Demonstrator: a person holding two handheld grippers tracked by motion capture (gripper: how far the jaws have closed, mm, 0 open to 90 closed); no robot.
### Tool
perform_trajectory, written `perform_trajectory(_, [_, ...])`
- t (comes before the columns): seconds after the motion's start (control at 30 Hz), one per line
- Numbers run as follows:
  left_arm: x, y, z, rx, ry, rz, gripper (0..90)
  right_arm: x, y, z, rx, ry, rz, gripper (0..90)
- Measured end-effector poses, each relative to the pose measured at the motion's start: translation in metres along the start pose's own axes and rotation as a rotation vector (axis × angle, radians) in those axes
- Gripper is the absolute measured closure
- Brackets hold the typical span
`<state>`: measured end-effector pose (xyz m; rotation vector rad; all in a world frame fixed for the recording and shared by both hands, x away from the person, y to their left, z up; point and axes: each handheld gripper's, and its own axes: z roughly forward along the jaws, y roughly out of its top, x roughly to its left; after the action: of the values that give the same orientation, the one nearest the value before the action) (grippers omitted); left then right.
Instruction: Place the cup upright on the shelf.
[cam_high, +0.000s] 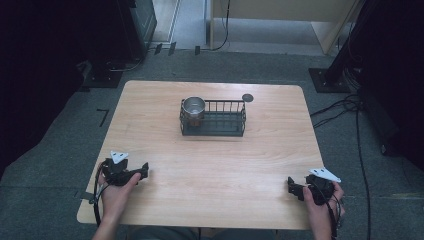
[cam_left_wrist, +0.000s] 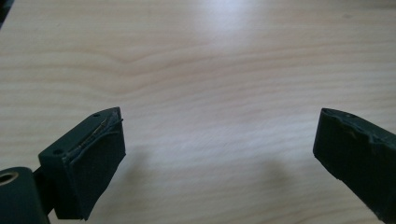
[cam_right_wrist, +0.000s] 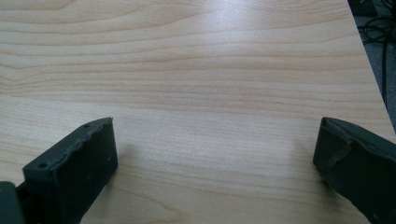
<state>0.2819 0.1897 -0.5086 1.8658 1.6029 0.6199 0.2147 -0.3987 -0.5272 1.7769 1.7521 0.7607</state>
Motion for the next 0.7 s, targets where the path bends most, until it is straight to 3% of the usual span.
perform_trajectory(0.1, [0.010, -0.012, -0.002, 0.012, 0.027, -0.003, 2.8, 0.000, 0.000, 0.000, 0.000, -0.001, 0.000, 0.0])
perform_trajectory(0.2, [0.014, -0.014, -0.005, 0.008, 0.032, -0.010, 2.9, 0.000, 0.000, 0.000, 0.000, 0.000, -0.001, 0.0])
perform_trajectory(0.27, [0.018, -0.016, -0.006, 0.016, 0.068, 0.018, 2.9, 0.000, 0.000, 0.000, 0.000, 0.000, -0.001, 0.0])
perform_trajectory(0.37, [0.023, -0.019, -0.009, 0.012, 0.075, 0.030, 2.8, 0.000, 0.000, 0.000, 0.000, 0.000, -0.001, 0.0])
perform_trajectory(0.47, [0.027, -0.023, -0.010, 0.011, 0.045, 0.013, 2.8, 0.000, 0.000, 0.000, 0.000, -0.001, -0.001, 0.0])
perform_trajectory(0.7, [0.027, -0.023, -0.011, 0.012, 0.040, 0.017, 2.8, 0.000, 0.000, 0.000, -0.001, 0.000, -0.002, 0.0])
